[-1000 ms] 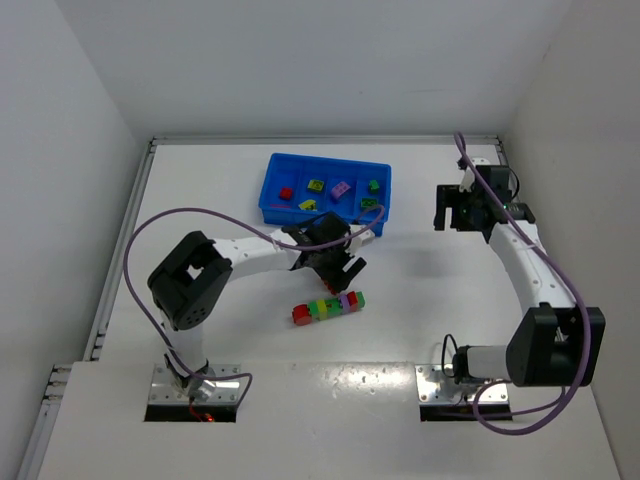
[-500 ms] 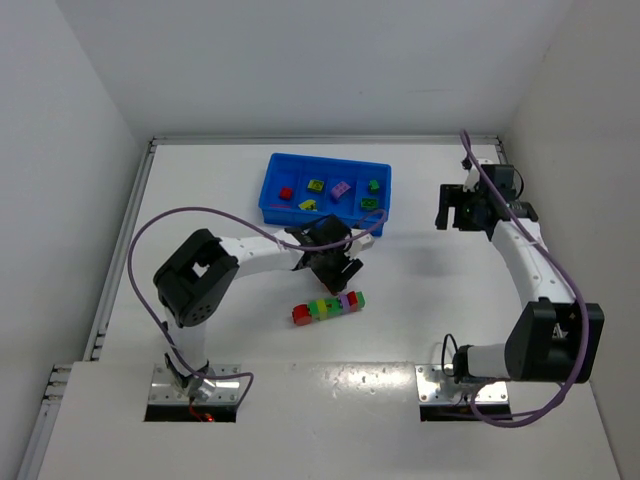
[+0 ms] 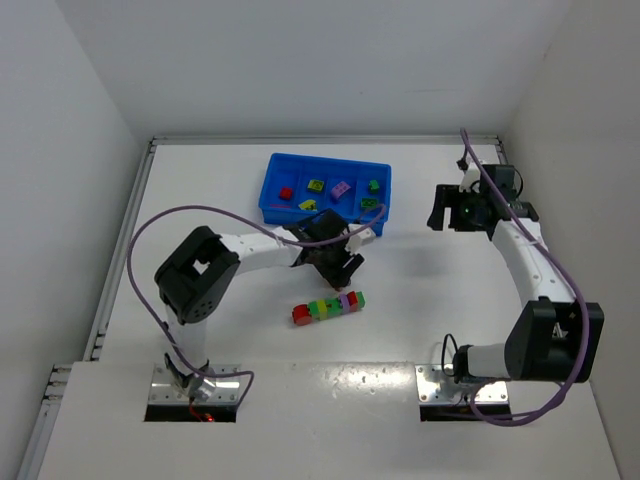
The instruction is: Sort the legos into containers by color
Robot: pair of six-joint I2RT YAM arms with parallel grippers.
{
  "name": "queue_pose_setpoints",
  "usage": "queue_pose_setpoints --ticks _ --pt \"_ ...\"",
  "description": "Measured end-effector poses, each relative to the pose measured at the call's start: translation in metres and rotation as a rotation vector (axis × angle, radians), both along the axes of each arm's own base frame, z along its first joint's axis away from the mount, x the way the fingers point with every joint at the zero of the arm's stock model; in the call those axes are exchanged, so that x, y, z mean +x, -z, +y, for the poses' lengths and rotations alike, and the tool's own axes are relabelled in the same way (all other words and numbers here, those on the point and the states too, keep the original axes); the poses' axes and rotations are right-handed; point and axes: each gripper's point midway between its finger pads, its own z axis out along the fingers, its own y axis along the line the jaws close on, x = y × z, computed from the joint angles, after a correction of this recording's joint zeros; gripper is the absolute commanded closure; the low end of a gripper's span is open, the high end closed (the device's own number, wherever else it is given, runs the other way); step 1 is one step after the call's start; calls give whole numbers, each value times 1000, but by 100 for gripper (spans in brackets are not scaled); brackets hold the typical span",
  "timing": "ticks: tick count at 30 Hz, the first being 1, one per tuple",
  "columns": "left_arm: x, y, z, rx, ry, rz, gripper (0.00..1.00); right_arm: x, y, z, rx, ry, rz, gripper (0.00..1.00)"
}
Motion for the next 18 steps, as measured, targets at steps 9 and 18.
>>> queue_pose_setpoints --ticks 9,18 --pt "0 -54 24 -253 -40 -34 84 -26 6 89 453 -334 121 15" --pt "10 -116 -3 -420 3 -133 83 -44 0 146 728 -443 247 20"
